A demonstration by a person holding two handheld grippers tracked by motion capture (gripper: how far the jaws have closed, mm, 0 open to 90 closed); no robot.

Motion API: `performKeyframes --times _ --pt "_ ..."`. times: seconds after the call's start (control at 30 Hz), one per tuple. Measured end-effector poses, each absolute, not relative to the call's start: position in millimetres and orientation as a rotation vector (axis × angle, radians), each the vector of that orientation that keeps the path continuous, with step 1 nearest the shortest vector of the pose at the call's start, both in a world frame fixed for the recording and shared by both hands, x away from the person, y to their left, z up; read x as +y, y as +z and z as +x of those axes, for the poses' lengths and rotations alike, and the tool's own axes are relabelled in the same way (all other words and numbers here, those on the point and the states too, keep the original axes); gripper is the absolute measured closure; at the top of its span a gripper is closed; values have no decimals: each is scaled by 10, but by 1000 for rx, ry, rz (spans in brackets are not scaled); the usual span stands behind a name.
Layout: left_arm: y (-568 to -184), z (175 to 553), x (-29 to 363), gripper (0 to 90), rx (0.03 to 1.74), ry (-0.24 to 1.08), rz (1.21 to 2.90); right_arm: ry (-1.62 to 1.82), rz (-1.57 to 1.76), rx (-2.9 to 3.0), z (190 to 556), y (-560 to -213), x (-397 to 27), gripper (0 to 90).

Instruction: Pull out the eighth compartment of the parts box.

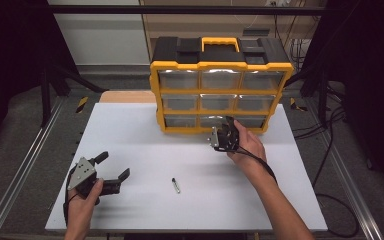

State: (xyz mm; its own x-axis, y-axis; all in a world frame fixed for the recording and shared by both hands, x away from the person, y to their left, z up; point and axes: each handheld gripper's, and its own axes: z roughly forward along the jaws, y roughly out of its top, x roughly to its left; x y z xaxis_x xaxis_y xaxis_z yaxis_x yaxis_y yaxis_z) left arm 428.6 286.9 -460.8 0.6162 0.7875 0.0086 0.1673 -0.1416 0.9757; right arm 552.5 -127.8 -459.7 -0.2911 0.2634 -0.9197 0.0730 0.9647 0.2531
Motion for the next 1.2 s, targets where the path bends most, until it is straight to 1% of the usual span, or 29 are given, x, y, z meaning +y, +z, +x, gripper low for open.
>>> performKeyframes --times 0.27,0.57,0.73,1.1,1.2 --pt "-4604 4288 2872 17 799 652 1657 122 205 1841 5553 -4622 -1230 652" --pt "-4604 4284 2874 17 798 652 1658 85 154 1823 5602 -4634 -1245 670" --pt "-4602 4282 2872 18 797 652 1659 64 154 1832 5620 -4628 -1230 697" --pt "-4597 4282 2880 18 797 654 1657 52 119 1830 5635 -4654 -1220 704" --pt "-4596 4280 2880 17 796 655 1656 48 104 1819 5637 -4660 -1224 719"
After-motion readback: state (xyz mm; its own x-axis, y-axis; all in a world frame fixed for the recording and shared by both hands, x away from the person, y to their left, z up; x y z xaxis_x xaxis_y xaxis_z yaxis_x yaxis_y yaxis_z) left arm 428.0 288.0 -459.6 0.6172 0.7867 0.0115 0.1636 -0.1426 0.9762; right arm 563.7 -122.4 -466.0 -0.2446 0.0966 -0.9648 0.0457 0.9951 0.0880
